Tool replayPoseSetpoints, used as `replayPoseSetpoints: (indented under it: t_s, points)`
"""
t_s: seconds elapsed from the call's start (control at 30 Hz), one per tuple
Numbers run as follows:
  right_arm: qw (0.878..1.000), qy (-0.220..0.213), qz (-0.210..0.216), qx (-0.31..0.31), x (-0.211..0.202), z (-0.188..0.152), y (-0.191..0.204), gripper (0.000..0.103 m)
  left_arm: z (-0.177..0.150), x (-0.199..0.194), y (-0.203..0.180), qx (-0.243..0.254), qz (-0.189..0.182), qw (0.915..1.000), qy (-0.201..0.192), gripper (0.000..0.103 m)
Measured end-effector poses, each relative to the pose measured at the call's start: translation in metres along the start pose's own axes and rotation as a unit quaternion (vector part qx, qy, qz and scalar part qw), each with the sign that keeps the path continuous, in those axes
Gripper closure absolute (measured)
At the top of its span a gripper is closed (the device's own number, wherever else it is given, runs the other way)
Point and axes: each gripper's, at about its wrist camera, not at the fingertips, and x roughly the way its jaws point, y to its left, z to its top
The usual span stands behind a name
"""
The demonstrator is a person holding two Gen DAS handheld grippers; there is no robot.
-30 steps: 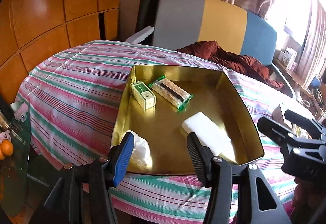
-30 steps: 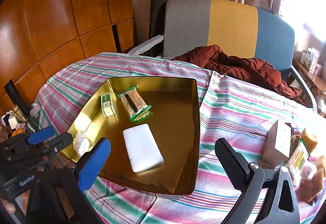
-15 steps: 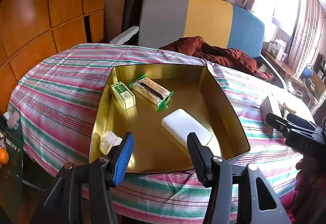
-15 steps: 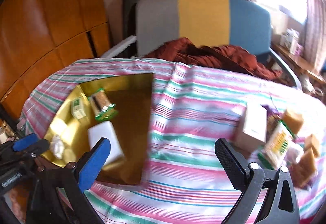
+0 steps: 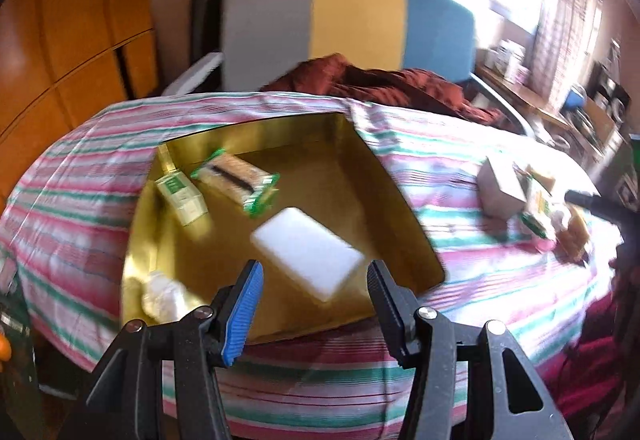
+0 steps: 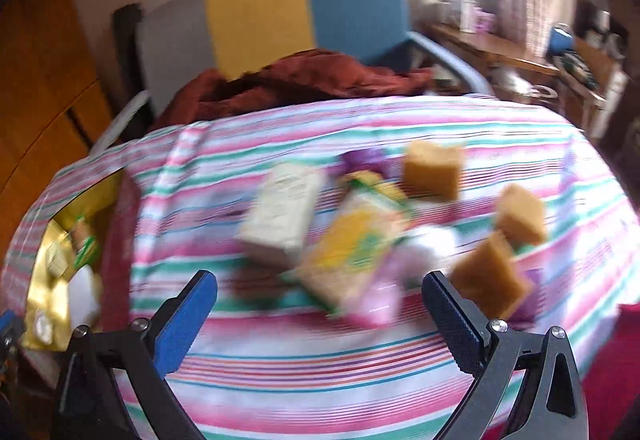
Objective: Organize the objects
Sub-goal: 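Withdraw both grippers from the tray back toward the item pile, then grasp the WEIDAN cracker packet with the left gripper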
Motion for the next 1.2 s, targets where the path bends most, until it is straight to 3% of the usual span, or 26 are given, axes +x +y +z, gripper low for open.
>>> replayPoseSetpoints:
  t_s: [0.13, 0.27, 0.43, 0.7, 0.93, 1.03, 1.2]
  points:
    - [0.999, 0.008, -0.038, 0.015, 0.005, 0.013, -0.048, 0.0, 0.007, 0.001, -0.03, 0.044, -0.021, 0.9988, -0.006, 0.048]
    - [0.995, -0.002, -0.052, 0.085, 0.009, 0.013, -0.1, 0.0, 0.016, 0.005, -0.069, 0.099, -0.071, 0.9926, -0.007, 0.047]
    - [0.985, -0.017, -0.032, 0.171, 0.01, 0.009, -0.129, 0.0, 0.025, 0.015, -0.125, 0.176, -0.135, 0.9751, -0.001, 0.046]
    - [0.976, -0.025, -0.013, 0.214, 0.007, 0.006, -0.141, 0.0, 0.043, 0.045, -0.216, 0.252, -0.196, 0.9471, 0.029, 0.046]
    - [0.97, -0.02, 0.013, 0.243, 0.01, 0.004, -0.154, 0.0, 0.062, 0.08, -0.281, 0.297, -0.224, 0.9272, 0.047, 0.046]
    - [0.969, -0.016, 0.024, 0.245, 0.012, 0.004, -0.154, 0.0, 0.067, 0.104, -0.302, 0.304, -0.23, 0.9217, 0.07, 0.046]
    - [0.967, -0.01, 0.037, 0.251, 0.015, 0.002, -0.156, 0.0, 0.071, 0.138, -0.322, 0.322, -0.208, 0.9192, 0.088, 0.046]
